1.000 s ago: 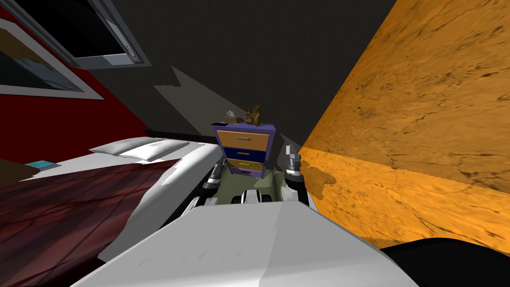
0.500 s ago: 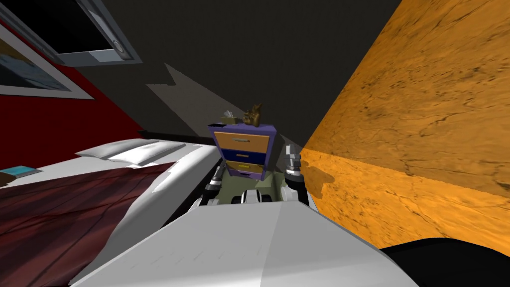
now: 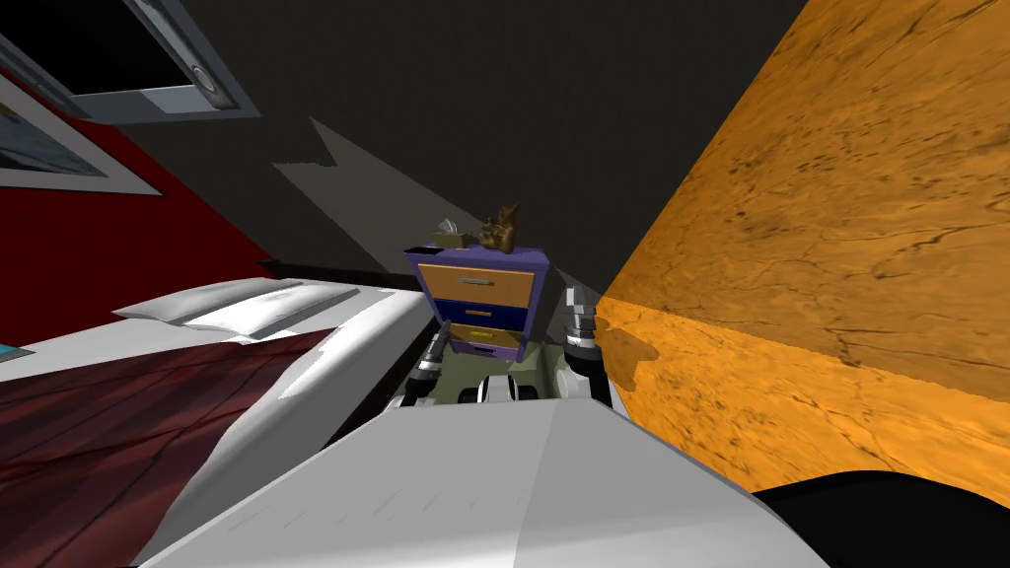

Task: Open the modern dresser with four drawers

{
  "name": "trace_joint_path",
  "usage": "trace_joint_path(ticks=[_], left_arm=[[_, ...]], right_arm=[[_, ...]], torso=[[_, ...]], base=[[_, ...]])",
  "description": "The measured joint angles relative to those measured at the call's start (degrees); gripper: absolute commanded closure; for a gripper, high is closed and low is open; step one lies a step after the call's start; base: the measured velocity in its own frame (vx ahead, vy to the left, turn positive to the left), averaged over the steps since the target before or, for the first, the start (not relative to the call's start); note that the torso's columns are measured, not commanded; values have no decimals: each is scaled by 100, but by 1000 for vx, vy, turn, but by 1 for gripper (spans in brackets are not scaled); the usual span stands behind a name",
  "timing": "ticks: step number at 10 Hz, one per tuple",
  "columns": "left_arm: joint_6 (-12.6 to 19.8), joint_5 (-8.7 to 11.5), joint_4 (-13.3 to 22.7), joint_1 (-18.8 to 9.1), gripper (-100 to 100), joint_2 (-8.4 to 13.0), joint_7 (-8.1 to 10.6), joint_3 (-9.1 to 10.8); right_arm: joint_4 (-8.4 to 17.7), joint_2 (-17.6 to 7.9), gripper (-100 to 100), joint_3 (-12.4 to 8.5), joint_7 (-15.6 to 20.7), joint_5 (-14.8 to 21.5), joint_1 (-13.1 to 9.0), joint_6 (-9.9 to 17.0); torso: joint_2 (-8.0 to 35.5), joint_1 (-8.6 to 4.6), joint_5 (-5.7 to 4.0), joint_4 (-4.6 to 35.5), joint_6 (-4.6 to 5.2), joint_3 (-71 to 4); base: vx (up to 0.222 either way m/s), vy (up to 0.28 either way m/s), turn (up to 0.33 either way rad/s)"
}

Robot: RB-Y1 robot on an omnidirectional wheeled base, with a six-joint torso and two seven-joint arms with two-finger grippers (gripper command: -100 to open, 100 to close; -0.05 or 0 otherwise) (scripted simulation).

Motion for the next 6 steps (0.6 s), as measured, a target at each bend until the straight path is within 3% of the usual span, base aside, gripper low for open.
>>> trace_joint_path(ticks=[6], left_arm=[[-398, -28, 1029, -234, -100, -73, -102, -24]], right_arm=[[0, 0, 0, 0, 0, 0, 0, 0]], torso=[[0, 5, 2, 1, 1, 1]], base=[[93, 6, -19]])
